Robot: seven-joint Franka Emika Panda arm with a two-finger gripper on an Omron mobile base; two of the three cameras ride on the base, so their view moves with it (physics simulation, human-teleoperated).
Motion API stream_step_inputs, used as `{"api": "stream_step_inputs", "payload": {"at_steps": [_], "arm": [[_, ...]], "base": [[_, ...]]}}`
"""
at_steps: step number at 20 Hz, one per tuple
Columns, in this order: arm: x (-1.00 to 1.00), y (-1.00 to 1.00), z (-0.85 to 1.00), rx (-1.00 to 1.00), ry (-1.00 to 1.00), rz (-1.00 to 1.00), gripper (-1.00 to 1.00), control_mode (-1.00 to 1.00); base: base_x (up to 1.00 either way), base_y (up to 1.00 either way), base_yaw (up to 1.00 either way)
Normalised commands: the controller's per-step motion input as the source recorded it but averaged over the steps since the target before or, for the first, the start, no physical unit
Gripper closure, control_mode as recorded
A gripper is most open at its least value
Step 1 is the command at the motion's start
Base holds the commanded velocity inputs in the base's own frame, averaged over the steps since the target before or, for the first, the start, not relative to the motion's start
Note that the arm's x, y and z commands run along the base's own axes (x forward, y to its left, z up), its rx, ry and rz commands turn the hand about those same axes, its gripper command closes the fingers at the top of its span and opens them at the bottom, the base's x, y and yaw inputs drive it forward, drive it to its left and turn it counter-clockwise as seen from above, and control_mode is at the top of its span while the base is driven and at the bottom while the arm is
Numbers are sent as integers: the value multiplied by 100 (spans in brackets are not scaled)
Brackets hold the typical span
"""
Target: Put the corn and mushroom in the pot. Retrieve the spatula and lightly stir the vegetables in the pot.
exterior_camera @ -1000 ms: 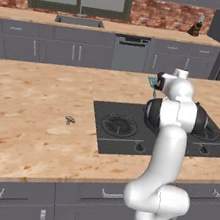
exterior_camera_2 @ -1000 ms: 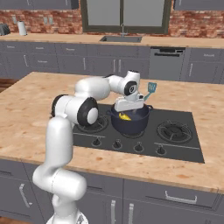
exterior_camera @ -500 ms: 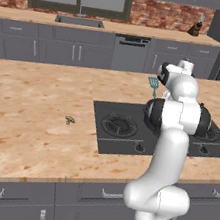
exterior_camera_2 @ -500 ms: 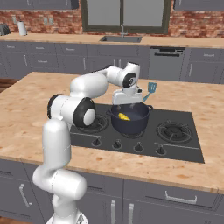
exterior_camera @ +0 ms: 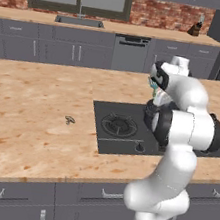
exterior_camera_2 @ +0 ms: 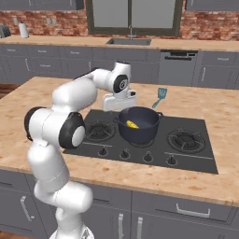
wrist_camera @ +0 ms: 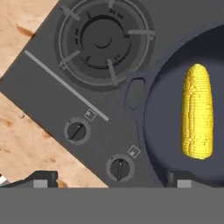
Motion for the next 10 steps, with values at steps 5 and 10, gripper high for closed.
{"api": "stream_step_inputs", "payload": {"at_steps": [5, 10], "arm": [[-48, 97, 2, -19, -1, -1, -100, -100], [-24, 100, 0, -10, 0, -7, -100, -100]], "base": [[0, 0, 0], [0, 0, 0]]}}
